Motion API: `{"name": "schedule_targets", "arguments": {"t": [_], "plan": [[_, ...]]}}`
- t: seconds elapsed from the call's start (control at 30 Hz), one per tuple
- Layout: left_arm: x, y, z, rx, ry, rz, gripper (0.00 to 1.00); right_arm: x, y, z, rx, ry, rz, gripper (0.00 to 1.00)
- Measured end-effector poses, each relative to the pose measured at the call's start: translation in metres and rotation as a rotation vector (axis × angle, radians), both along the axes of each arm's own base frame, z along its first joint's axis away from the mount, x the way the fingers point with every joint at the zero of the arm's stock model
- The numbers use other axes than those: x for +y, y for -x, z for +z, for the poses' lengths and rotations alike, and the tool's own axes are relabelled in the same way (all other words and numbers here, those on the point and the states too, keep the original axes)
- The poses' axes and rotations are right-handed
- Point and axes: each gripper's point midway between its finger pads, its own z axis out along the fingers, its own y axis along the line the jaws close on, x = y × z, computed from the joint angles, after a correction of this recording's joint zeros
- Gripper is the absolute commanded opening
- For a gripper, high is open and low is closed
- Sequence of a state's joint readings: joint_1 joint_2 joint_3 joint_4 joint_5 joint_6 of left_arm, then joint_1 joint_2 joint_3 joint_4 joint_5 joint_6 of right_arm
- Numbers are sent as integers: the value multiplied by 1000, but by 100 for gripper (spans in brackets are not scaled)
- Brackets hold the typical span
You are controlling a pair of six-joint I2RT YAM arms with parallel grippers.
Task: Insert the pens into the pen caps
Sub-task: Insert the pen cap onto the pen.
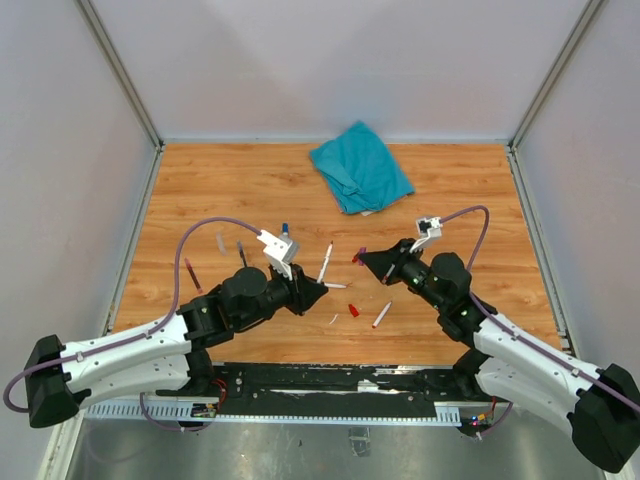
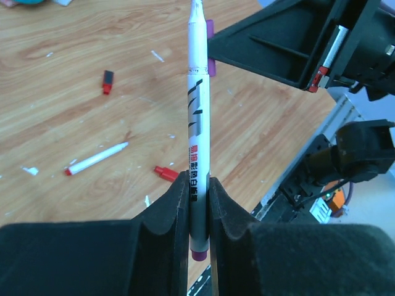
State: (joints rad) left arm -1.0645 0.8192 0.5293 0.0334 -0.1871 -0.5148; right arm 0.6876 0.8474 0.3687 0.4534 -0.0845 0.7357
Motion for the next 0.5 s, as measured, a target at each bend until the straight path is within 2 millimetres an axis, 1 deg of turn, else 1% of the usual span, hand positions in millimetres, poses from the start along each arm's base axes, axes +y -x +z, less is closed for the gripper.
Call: {"name": "schedule_targets", "arguments": {"t": [0.07, 0.2, 0.3, 0.37, 0.5], "plan": [[-6, 4, 3, -17, 20, -22, 0, 2, 2, 10, -21, -45, 18, 0], [-14, 8, 10, -53, 58, -57, 0, 11, 7, 40, -82, -161, 66, 1], [-18, 10, 14, -75, 75, -80, 1, 16, 8, 57, -110, -239, 89, 1], [-21, 12, 17, -87, 86, -93, 1, 18, 8, 65, -119, -290, 100, 1], [-23, 14, 22, -109, 101, -115, 0, 21, 8, 73, -121, -367, 113, 1]]}}
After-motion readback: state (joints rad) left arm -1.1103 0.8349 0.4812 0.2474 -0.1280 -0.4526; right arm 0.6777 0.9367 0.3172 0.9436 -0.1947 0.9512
